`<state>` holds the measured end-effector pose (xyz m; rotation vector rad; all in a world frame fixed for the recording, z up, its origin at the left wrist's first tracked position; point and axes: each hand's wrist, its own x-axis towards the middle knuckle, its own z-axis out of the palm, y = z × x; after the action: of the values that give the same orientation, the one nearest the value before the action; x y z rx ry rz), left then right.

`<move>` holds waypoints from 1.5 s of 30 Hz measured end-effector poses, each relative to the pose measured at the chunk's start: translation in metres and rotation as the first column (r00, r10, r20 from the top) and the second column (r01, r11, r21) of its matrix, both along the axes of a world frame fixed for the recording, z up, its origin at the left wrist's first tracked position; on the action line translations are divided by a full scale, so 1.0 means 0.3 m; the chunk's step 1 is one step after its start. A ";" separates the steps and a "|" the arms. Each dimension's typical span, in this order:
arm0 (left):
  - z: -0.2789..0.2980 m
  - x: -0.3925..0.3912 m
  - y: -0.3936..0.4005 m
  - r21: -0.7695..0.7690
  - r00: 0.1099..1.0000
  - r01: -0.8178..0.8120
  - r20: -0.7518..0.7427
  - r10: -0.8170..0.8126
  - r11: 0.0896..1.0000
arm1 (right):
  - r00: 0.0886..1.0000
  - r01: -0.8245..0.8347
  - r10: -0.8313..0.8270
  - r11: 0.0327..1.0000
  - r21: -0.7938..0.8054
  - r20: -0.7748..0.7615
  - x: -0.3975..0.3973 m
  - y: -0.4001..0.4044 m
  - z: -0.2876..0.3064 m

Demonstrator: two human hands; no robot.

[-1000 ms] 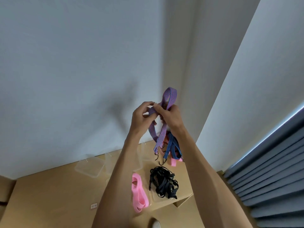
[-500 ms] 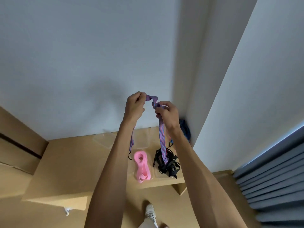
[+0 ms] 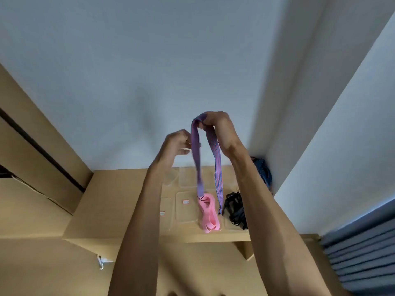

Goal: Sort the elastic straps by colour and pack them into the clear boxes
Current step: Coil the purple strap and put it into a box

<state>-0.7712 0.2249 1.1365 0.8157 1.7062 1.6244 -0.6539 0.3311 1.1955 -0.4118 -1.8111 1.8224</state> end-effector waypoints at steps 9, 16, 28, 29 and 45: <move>-0.020 -0.189 -0.205 0.199 0.963 0.267 -0.102 -0.251 0.943 | 0.993 0.118 -0.118 0.993 -0.024 -0.001 -0.257 -0.273 0.013; -0.226 -0.288 -0.296 -0.318 0.941 0.135 -0.256 -0.222 0.938 | 0.817 0.457 -0.515 0.852 -0.254 -0.260 -0.333 -0.365 -0.023; -0.255 -0.347 -0.358 -0.317 0.935 -0.005 -0.337 -0.108 0.948 | 0.462 0.822 -0.543 0.559 -0.108 0.701 -0.200 -0.358 -0.663; -0.249 -0.343 -0.354 -0.343 0.920 0.018 -0.362 -0.150 0.939 | 0.488 0.779 -0.482 0.616 -0.114 0.728 -0.201 -0.371 -0.688; -0.128 -0.310 -0.238 -0.144 0.950 -0.110 -0.307 0.061 0.983 | 0.937 -0.093 0.110 0.993 -0.067 0.332 -0.341 -0.366 -0.548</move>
<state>-0.8643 0.1537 1.0981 0.9596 2.0819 1.4505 -0.7563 0.2213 1.0311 -0.6960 -2.0464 1.9667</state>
